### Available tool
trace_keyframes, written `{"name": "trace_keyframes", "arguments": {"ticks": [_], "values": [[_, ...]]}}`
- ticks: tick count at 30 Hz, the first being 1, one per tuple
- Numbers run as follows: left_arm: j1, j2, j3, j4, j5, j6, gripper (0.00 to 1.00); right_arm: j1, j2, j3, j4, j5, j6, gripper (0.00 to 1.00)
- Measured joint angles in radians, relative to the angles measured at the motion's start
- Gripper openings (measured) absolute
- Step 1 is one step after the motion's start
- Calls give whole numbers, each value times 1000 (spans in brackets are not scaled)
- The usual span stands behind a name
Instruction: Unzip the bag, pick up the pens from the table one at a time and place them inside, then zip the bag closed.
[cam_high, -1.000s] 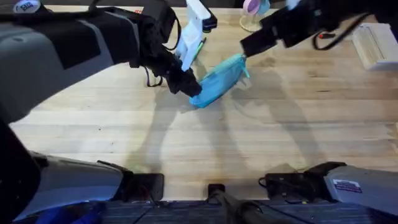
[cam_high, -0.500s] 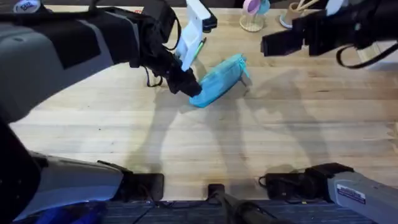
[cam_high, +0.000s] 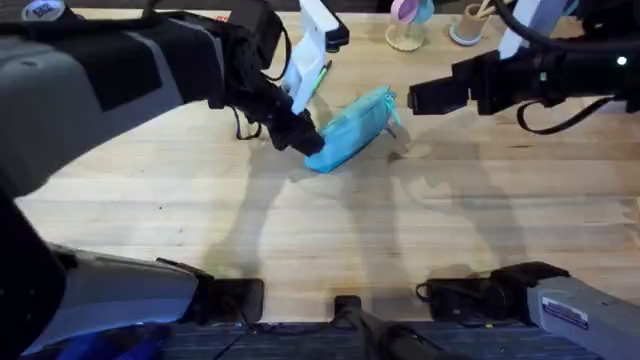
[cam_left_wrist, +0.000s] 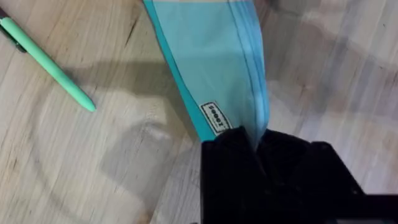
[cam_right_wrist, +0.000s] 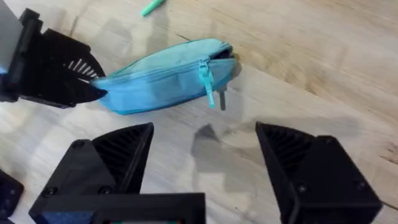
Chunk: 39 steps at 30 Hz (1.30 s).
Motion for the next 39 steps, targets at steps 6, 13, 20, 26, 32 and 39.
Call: {"name": "trace_keyframes", "arguments": {"ticks": [6,13,20,26,32,39], "values": [[0,0,0,0,0,0,41,0,0,0,2,-3,0,997],[0,0,0,0,0,0,42,0,3,0,19,-7,0,996],[0,0,0,0,0,0,42,25,66,0,68,-7,0,997],[0,0,0,0,0,0,42,63,141,0,110,-7,0,997],[0,0,0,0,0,0,42,71,223,-1,142,-8,0,996],[0,0,0,0,0,0,41,71,307,-1,181,-8,1,997]]}}
